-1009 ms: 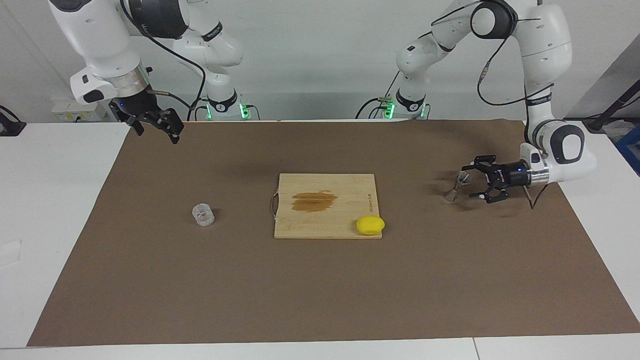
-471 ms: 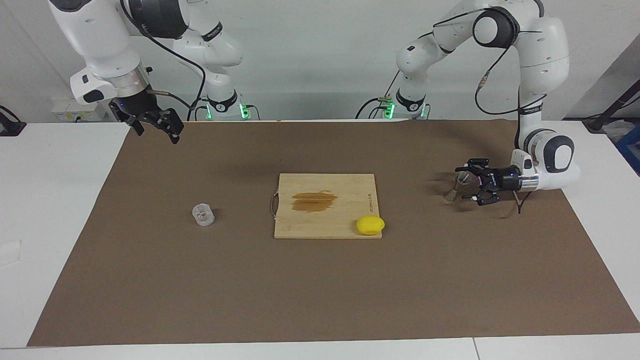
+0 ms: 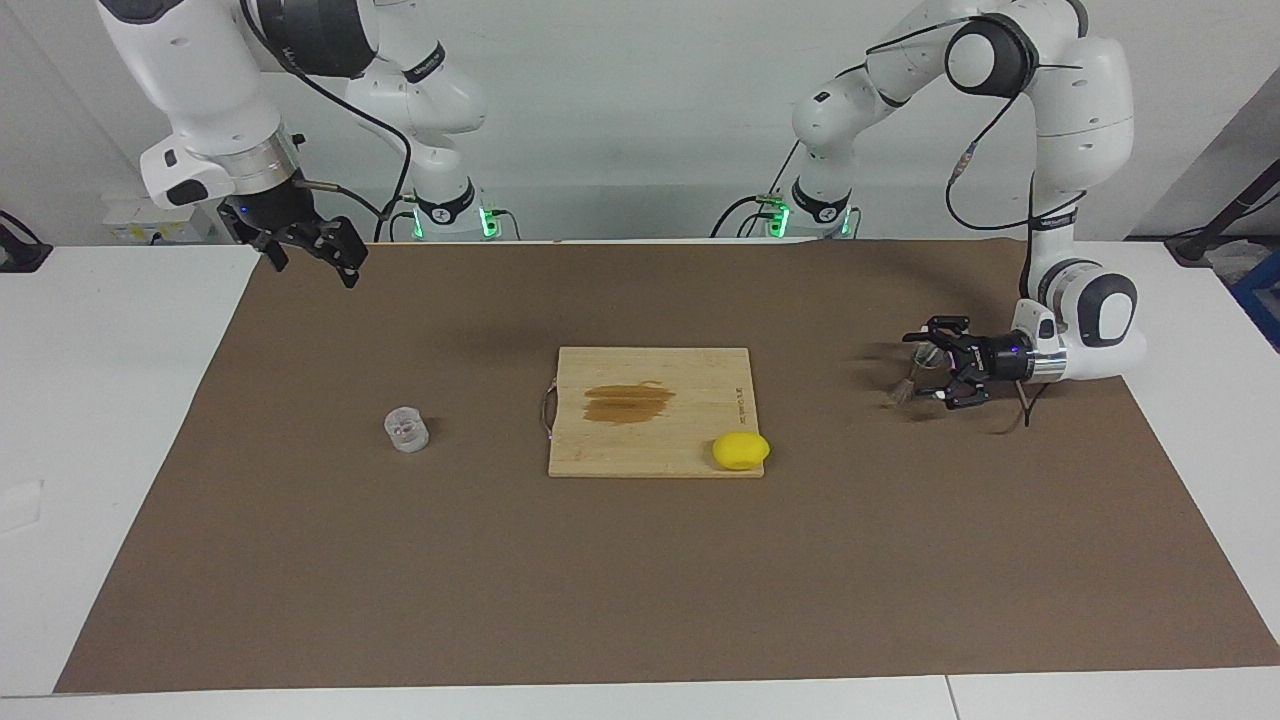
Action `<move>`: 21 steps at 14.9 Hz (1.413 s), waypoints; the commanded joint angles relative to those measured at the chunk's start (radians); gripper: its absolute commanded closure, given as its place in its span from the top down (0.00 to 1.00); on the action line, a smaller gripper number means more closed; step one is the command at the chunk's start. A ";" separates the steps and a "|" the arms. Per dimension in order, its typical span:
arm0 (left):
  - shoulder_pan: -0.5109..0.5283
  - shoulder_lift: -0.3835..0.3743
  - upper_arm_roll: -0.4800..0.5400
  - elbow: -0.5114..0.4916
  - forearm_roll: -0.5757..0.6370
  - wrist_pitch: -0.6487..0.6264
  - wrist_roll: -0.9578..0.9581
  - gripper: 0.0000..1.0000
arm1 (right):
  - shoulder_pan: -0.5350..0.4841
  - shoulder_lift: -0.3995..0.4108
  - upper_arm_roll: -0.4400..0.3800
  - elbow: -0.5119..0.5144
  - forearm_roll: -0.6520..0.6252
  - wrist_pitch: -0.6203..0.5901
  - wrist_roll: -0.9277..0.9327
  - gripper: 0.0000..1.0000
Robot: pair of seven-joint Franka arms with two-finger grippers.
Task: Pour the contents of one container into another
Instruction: 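Lower the left gripper around the glass cup and close it, then lift the glass cup with the left gripper toward the cutting board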
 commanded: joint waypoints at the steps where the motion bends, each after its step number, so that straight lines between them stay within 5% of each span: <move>1: -0.006 -0.004 0.008 -0.013 -0.020 -0.018 0.022 0.97 | -0.013 -0.020 0.004 -0.021 0.025 0.010 -0.016 1.00; 10: -0.017 -0.005 0.008 -0.026 -0.021 -0.011 0.022 0.69 | -0.013 -0.020 0.004 -0.021 0.025 0.010 -0.016 1.00; 17: -0.014 -0.005 0.008 -0.026 -0.023 -0.008 0.022 0.34 | -0.013 -0.020 0.004 -0.021 0.025 0.010 -0.016 1.00; 21: -0.031 -0.004 0.008 -0.009 -0.044 -0.007 0.021 0.30 | -0.013 -0.020 0.004 -0.021 0.025 0.010 -0.016 1.00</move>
